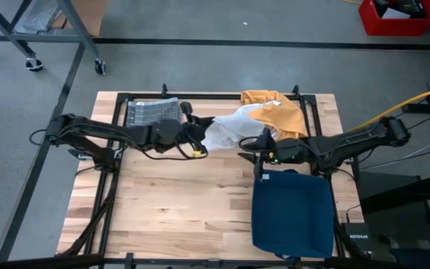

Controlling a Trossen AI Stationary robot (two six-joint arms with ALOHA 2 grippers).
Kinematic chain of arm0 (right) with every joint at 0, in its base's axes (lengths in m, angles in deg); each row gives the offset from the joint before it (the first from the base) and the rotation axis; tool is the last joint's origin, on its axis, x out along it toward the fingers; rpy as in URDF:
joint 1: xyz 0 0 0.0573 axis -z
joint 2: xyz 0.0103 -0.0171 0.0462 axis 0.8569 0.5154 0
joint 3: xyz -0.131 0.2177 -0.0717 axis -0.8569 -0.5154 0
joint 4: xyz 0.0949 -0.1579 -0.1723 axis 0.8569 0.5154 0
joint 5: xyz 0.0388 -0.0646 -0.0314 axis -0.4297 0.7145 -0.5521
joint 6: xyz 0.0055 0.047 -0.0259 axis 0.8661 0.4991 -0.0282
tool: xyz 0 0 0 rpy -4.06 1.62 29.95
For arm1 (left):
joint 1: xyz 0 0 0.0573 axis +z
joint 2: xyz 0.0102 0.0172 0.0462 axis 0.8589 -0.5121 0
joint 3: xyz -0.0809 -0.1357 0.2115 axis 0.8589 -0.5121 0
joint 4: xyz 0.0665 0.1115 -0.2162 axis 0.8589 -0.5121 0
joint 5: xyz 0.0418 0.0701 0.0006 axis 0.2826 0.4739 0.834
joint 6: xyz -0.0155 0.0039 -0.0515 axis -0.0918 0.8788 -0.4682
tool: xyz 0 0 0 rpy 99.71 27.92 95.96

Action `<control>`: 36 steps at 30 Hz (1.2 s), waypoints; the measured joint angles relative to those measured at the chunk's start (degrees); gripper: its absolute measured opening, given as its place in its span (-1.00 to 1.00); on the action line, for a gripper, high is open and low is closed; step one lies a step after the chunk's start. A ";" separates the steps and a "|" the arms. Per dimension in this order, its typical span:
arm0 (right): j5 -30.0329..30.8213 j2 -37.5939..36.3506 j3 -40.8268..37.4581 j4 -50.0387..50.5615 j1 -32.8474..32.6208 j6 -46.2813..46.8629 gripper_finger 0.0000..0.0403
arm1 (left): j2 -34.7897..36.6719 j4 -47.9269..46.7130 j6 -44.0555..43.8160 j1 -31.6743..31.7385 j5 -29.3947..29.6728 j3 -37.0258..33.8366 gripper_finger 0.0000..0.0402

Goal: Fold towel
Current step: Fold the white towel

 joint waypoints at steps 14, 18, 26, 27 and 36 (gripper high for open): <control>10.35 10.14 3.67 -6.21 0.00 -10.45 -0.29 | 6.74 0.36 11.50 0.00 4.04 0.00 -1.00; 12.49 12.45 4.39 -5.91 0.00 -10.43 -0.29 | 8.20 0.50 14.55 0.30 4.91 0.00 -1.00; 14.44 14.53 4.50 -3.77 -0.02 -10.31 -0.29 | 11.45 0.39 15.15 2.64 6.01 0.00 -1.00; 15.32 14.76 4.50 -3.42 -0.02 -10.28 -0.29 | 11.88 0.32 15.15 2.88 6.01 0.00 -1.00; 20.00 14.98 4.50 1.82 0.00 -10.20 -0.29 | 14.04 0.48 15.71 3.50 5.99 0.00 -1.00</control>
